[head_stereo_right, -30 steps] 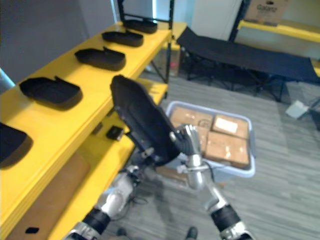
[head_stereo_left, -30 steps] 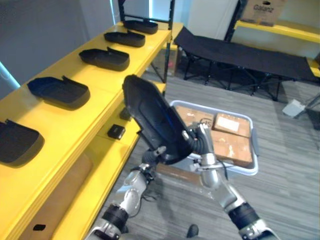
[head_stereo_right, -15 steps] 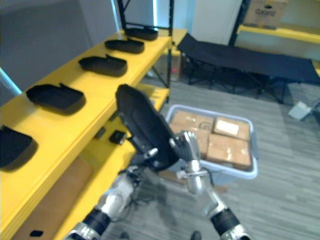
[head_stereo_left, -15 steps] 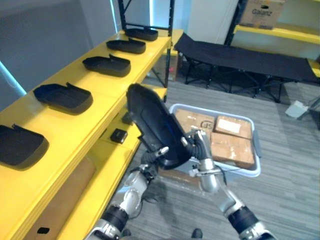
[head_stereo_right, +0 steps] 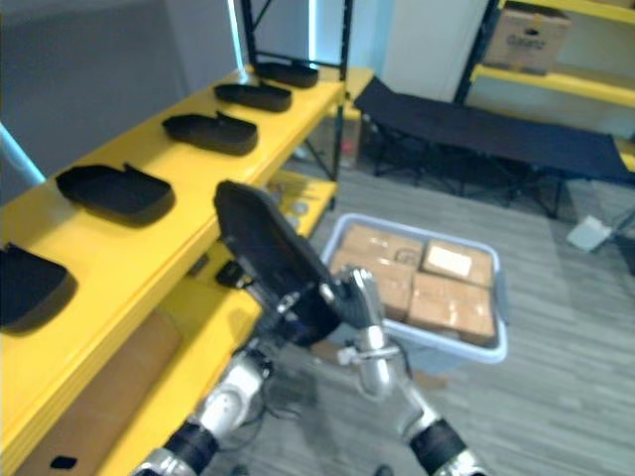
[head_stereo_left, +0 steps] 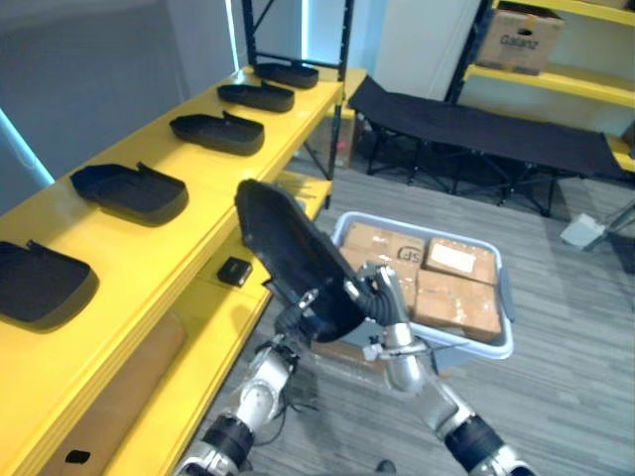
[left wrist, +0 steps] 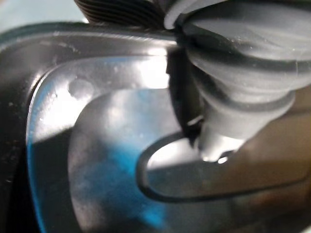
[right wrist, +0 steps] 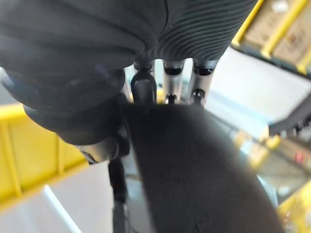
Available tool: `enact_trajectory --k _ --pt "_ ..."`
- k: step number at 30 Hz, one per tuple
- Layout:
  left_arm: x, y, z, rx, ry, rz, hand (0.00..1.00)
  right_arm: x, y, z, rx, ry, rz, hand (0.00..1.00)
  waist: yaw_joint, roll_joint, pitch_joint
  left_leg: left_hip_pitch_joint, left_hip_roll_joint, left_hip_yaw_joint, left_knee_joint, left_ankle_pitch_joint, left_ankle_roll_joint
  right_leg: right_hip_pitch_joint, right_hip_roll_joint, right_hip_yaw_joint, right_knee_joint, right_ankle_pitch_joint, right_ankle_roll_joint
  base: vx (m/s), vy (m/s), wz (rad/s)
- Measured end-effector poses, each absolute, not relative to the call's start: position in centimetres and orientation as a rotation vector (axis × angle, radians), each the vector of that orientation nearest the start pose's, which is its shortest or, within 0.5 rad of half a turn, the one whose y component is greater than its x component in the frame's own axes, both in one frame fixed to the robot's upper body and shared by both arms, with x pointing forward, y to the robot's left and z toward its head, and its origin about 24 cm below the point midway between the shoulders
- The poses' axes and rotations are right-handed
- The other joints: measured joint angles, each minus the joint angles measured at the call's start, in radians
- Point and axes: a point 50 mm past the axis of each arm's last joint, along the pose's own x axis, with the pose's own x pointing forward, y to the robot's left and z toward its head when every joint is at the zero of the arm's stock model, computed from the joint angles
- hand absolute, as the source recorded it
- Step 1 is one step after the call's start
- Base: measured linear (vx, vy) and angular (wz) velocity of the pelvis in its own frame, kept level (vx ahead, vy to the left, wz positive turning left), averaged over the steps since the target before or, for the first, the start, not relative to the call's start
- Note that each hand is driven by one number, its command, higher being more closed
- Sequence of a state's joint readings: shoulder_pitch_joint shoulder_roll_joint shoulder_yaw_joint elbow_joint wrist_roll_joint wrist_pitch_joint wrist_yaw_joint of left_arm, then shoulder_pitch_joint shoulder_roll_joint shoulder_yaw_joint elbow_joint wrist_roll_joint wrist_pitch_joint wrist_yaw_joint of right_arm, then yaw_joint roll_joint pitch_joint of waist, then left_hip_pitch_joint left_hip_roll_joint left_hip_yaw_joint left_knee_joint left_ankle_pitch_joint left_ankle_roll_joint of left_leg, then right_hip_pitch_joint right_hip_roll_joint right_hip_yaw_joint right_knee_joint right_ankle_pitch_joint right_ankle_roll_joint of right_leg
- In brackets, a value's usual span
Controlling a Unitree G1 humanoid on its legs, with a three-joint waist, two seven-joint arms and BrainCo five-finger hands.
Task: Walk over and take plastic housings, then place them on the shelf
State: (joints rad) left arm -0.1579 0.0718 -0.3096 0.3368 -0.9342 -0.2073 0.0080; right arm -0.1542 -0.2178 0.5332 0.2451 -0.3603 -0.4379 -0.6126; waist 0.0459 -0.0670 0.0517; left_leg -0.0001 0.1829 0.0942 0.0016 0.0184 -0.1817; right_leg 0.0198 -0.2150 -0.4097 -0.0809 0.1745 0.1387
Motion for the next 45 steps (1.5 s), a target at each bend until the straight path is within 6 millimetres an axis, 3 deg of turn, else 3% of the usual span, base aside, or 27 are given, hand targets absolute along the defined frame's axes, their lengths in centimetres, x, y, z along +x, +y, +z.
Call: enact_trajectory --k 3,5,8,9,11,16,20,23,27,29,32,37,41,44,45 --pt "27.6 11.0 2.8 -0.802 0.021 -0.071 1.00 23.6 -7.0 4.4 -0.367 -0.481 0.138 0.00 0.008 -0.001 -0.001 0.000 0.000 -0.002 0.002 0.000 0.000 0.002 0.000 -0.002 0.000 0.000 0.000 0.00 0.011 0.01" --pt "27.8 11.7 3.6 -0.814 -0.019 -0.045 1.00 23.5 -6.2 6.1 -0.332 -0.530 0.158 0.00 0.012 -0.001 -0.001 0.002 0.001 -0.001 0.002 0.000 -0.001 0.002 0.003 -0.004 0.000 -0.004 -0.004 0.00 0.000 0.00" --pt "28.0 13.7 4.2 -0.590 -0.074 0.087 1.00 23.5 -5.0 13.7 -0.077 -0.768 0.203 0.00 0.007 -0.002 -0.004 0.024 0.007 0.000 0.002 0.001 -0.003 0.018 0.008 -0.004 0.000 -0.009 -0.011 0.00 0.000 0.00" --pt "28.0 13.9 4.2 -0.562 -0.078 0.095 1.00 23.6 -5.1 14.7 -0.037 -0.792 0.194 0.00 0.007 -0.003 -0.008 0.024 0.007 0.000 0.001 0.001 -0.003 0.019 0.008 -0.004 0.000 -0.012 -0.015 0.00 0.000 0.00" --pt "27.9 14.6 4.3 -0.473 -0.093 0.129 1.00 24.1 -6.7 17.0 0.028 -0.853 0.135 0.00 0.015 -0.005 -0.010 0.024 0.006 0.001 0.001 0.001 -0.003 0.018 0.007 -0.004 -0.003 -0.015 -0.014 0.00 0.000 0.00" --pt "26.9 17.0 3.3 -0.349 -0.077 0.271 1.00 24.0 -11.0 17.5 0.086 -0.825 -0.002 0.00 -0.006 0.007 -0.014 0.034 0.006 0.014 -0.014 0.002 -0.005 0.016 0.007 0.000 -0.008 -0.019 -0.012 0.00 0.020 -0.06" --pt "25.9 18.4 3.1 -0.261 -0.084 0.356 1.00 23.3 -14.3 15.5 0.054 -0.716 -0.086 0.00 -0.018 0.022 -0.022 0.035 0.008 0.023 -0.019 0.002 -0.005 0.009 0.009 0.004 0.000 -0.016 -0.010 0.05 0.019 -0.05" --pt "24.8 19.4 3.9 -0.214 -0.140 0.405 1.00 22.4 -16.1 12.5 0.054 -0.545 -0.141 0.00 -0.030 0.031 -0.027 0.035 0.008 0.030 -0.029 0.002 -0.005 0.000 0.010 0.010 0.000 -0.013 -0.006 0.04 0.020 -0.05" --pt "22.8 20.8 5.0 -0.201 -0.212 0.503 1.00 20.9 -18.6 6.7 0.046 -0.247 -0.255 0.00 -0.036 0.034 -0.026 0.040 0.008 0.050 -0.027 -0.006 -0.004 -0.008 0.009 0.027 0.000 -0.013 -0.005 0.02 0.019 -0.11" --pt "21.5 21.3 5.2 -0.208 -0.236 0.549 1.00 19.8 -20.1 2.5 0.085 -0.049 -0.347 0.00 -0.040 0.040 -0.025 0.042 0.007 0.055 -0.027 -0.010 -0.003 -0.008 0.008 0.030 -0.002 -0.017 -0.004 0.00 0.017 -0.07" --pt "20.2 21.7 5.6 -0.190 -0.259 0.573 1.00 18.5 -21.4 -0.6 0.127 0.090 -0.419 0.00 -0.040 0.059 -0.016 0.038 0.007 0.052 -0.026 -0.012 -0.002 -0.007 0.008 0.027 -0.009 -0.031 0.000 -0.01 0.005 0.01" --pt "18.9 21.8 7.3 -0.171 -0.350 0.608 1.00 18.6 -20.8 -1.6 0.209 0.106 -0.350 0.00 -0.029 0.092 -0.015 0.007 0.005 -0.008 -0.024 -0.014 0.001 0.016 0.004 -0.043 -0.008 -0.043 0.002 0.02 0.010 0.32" --pt "17.9 22.8 9.4 -0.129 -0.456 0.666 1.00 21.1 -17.6 -1.6 0.190 0.107 -0.191 0.00 0.031 0.099 -0.015 -0.039 -0.008 -0.109 0.007 -0.010 -0.003 0.054 -0.002 -0.145 0.000 -0.037 0.011 0.05 0.013 0.66" --pt "16.7 24.2 9.9 -0.091 -0.480 0.729 1.00 22.5 -16.4 -1.0 0.192 0.082 -0.141 0.00 0.064 0.097 -0.016 -0.050 -0.030 -0.170 0.007 -0.007 0.001 0.094 -0.015 -0.212 0.000 -0.047 0.024 0.02 0.012 0.76" --pt "15.5 25.4 10.3 -0.047 -0.493 0.786 1.00 23.3 -16.0 -0.5 0.163 0.060 -0.124 0.00 0.094 0.092 -0.013 -0.057 -0.043 -0.206 0.007 -0.004 0.005 0.116 -0.021 -0.251 0.000 -0.052 0.032 0.00 0.014 0.67"
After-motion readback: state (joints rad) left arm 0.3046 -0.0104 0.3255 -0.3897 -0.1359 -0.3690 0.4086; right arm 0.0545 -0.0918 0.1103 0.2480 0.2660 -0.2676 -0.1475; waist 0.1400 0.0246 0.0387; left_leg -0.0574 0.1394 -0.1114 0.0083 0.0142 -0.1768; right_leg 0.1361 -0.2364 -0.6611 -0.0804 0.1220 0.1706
